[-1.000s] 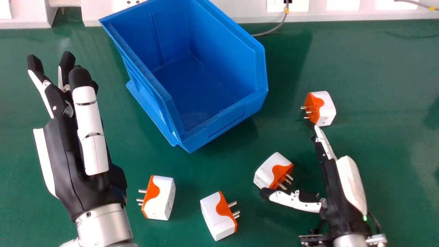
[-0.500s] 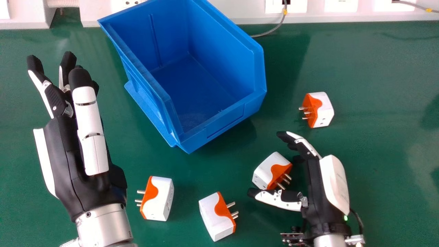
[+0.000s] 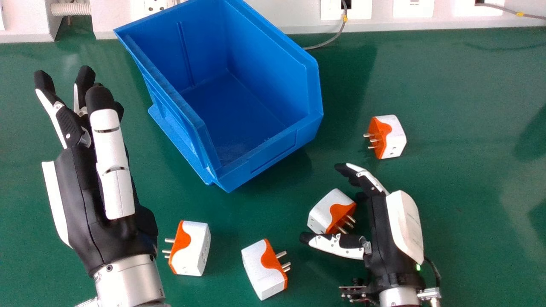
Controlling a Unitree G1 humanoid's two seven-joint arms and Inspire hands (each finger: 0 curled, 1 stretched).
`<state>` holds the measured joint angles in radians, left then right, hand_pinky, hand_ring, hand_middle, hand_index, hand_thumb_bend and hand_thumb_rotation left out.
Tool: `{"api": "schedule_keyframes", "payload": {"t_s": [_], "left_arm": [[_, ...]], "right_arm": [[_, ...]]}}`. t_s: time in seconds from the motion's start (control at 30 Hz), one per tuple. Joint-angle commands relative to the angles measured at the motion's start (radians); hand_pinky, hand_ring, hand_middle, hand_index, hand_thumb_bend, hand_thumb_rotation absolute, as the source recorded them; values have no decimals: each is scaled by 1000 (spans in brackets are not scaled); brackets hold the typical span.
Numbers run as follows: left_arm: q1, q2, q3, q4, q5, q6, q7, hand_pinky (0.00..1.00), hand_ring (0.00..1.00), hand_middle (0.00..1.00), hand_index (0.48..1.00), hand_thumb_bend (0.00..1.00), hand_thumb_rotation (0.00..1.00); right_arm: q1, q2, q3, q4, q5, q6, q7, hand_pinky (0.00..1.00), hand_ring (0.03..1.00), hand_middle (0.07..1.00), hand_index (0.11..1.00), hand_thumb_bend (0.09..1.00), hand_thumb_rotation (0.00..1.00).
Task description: Pick all objects and put in blue box
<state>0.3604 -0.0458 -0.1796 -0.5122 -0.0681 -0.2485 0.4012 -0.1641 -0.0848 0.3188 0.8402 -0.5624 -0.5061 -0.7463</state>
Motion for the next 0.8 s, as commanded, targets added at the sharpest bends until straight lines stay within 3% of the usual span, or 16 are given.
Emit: {"api": "schedule_keyframes", "payload": {"t_s": [0.0, 0.07, 0.17, 0.3, 0.57, 0.77], "left_arm": [[8, -73, -15, -18, 5, -12, -3, 940, 967, 964, 946, 562, 782], [8, -75, -16, -21, 10, -6, 1, 940, 968, 963, 945, 562, 780], [4, -80, -16, -17, 6, -8, 3, 940, 965, 961, 942, 562, 774], [0, -75, -14, -12, 6, -15, -2, 941, 966, 963, 942, 557, 776], [-11, -76, -11, -8, 12, -12, 1, 938, 966, 962, 939, 563, 777], [-18, -79, -10, -7, 8, -10, 2, 940, 966, 958, 934, 562, 772]], "right_arm": [[38, 11, 24, 14, -10, 20, 34, 344, 428, 506, 523, 510, 0], [40, 11, 24, 7, -8, 20, 28, 343, 425, 503, 513, 506, 0], [42, 8, 25, -4, -17, 16, -2, 328, 418, 508, 509, 499, 0], [45, 6, 24, -20, -18, 8, -25, 314, 419, 514, 533, 494, 0], [59, -2, 16, -100, -44, 2, -86, 298, 417, 513, 550, 491, 0], [85, -21, -15, -244, -56, -4, -100, 302, 424, 522, 549, 491, 0]]}}
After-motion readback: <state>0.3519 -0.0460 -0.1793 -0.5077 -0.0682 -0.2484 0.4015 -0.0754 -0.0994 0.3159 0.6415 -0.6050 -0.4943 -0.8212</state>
